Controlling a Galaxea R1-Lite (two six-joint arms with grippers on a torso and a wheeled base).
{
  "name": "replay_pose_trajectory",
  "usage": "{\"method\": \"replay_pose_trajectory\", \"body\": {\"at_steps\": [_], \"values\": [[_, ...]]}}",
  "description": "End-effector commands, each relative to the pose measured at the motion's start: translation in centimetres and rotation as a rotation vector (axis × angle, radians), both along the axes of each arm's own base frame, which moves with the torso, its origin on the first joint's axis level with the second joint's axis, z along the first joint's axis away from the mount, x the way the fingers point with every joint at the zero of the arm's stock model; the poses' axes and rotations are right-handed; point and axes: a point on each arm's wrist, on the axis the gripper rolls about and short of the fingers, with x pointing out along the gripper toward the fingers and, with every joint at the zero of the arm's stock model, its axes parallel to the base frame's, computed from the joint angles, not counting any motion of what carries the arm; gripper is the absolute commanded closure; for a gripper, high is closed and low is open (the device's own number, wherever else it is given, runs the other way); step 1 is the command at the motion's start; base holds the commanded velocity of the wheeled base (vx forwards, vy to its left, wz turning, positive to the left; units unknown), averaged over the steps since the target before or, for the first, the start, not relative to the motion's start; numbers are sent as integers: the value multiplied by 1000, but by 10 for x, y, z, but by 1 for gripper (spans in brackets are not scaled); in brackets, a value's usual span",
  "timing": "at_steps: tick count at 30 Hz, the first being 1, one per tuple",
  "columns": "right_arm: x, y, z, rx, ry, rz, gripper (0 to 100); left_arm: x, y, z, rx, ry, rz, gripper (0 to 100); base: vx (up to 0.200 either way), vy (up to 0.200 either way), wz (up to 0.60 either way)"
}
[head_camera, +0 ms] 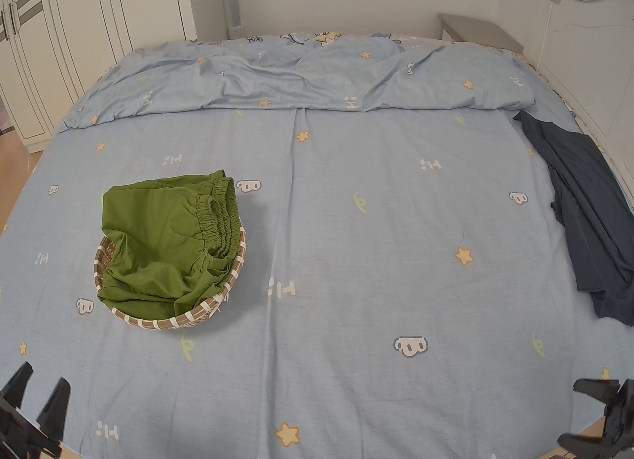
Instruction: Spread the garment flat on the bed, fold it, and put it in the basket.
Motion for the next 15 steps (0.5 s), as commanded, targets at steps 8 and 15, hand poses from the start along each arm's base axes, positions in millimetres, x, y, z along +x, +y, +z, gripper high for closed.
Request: {"method": "replay_pose_trajectory", "body": {"at_steps": [8, 15], "values": [[-31, -4, -30, 38, -90, 116, 0, -13, -1, -37, 36, -85, -38, 0, 0, 0, 0], [-24, -10, -32, -51, -165, -242, 0, -14, -1, -40, 306, -100, -12, 0, 0, 0, 0]]}}
